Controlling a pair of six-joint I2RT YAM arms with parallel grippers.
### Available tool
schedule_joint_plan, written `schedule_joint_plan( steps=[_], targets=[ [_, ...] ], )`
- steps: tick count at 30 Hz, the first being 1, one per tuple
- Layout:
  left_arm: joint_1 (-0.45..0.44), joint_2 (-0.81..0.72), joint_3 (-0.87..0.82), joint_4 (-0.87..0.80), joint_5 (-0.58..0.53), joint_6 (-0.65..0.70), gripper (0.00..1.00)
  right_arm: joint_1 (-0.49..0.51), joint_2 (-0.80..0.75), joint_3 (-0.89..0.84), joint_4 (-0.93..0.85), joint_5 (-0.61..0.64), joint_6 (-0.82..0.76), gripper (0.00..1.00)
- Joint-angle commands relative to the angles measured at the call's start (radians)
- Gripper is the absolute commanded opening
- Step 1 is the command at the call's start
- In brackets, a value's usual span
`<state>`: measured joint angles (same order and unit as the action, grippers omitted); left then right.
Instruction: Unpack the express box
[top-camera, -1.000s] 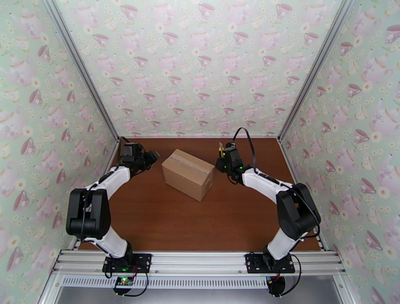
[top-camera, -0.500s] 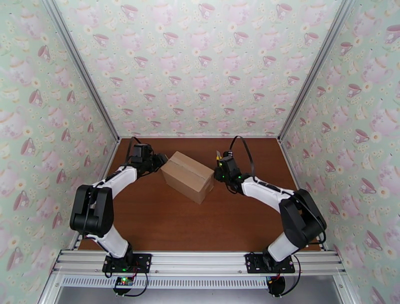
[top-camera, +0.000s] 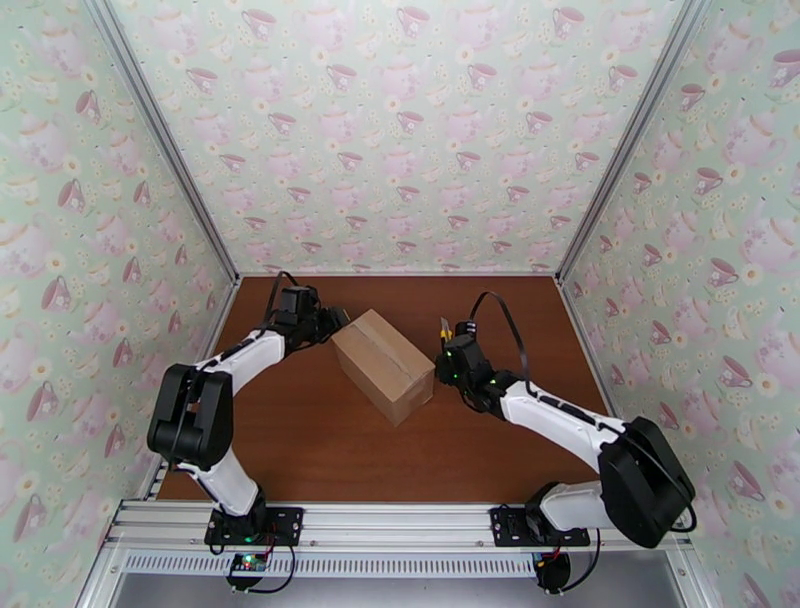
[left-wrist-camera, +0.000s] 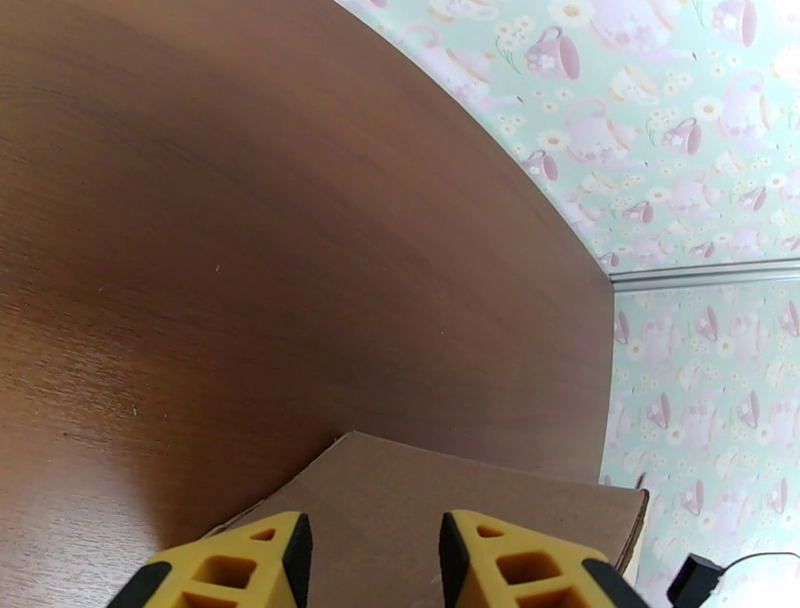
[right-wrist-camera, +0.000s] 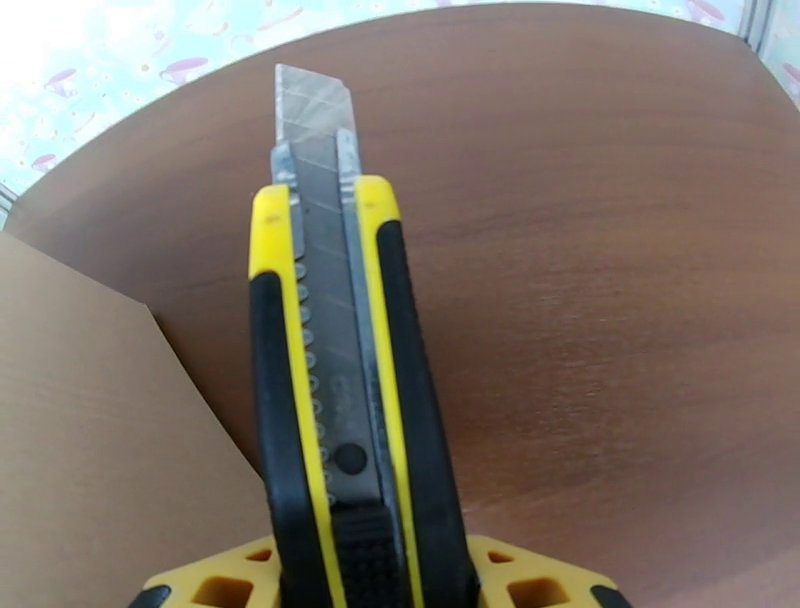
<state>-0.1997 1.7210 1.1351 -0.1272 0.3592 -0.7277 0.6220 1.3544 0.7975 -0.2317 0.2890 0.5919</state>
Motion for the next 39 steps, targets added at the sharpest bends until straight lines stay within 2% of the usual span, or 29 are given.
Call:
schedule_joint_plan(
  steps=[1, 12, 22, 26, 31, 35, 39],
  targets=[
    [0.004, -0.033, 0.04, -0.067, -0.054, 0.049, 0.41, 0.004, -0.052, 0.025, -0.1, 0.054, 0.016, 0.0],
    [0.061, -0.194, 0.075, -0.174, -0.147, 0.095, 0.41, -0.015, -0.27, 0.056, -0.315, 0.057, -0.063, 0.0],
    [0.025, -0.541, -0.161, -0.254, -0.204, 0.07, 0.41, 0.04, -0.425, 0.117, -0.583, 0.011, -0.117, 0.0],
    [0.001, -0.67, -0.263, -0.31, -0.204, 0.044, 0.41, 0.1, -0.502, 0.082, -0.633, 0.055, -0.094, 0.0],
    [-0.075, -0.802, -0.354, -0.35, -0.223, -0.008, 0.42, 0.201, -0.545, 0.054, -0.663, 0.08, -0.041, 0.0],
    [-0.141, -0.809, -0.365, -0.389, -0.253, -0.02, 0.42, 0.299, -0.528, 0.041, -0.682, 0.11, 0.017, 0.0],
    [-0.193, -0.778, -0.367, -0.394, -0.239, -0.031, 0.42, 0.416, -0.502, 0.047, -0.722, 0.197, 0.072, 0.0]
  ],
)
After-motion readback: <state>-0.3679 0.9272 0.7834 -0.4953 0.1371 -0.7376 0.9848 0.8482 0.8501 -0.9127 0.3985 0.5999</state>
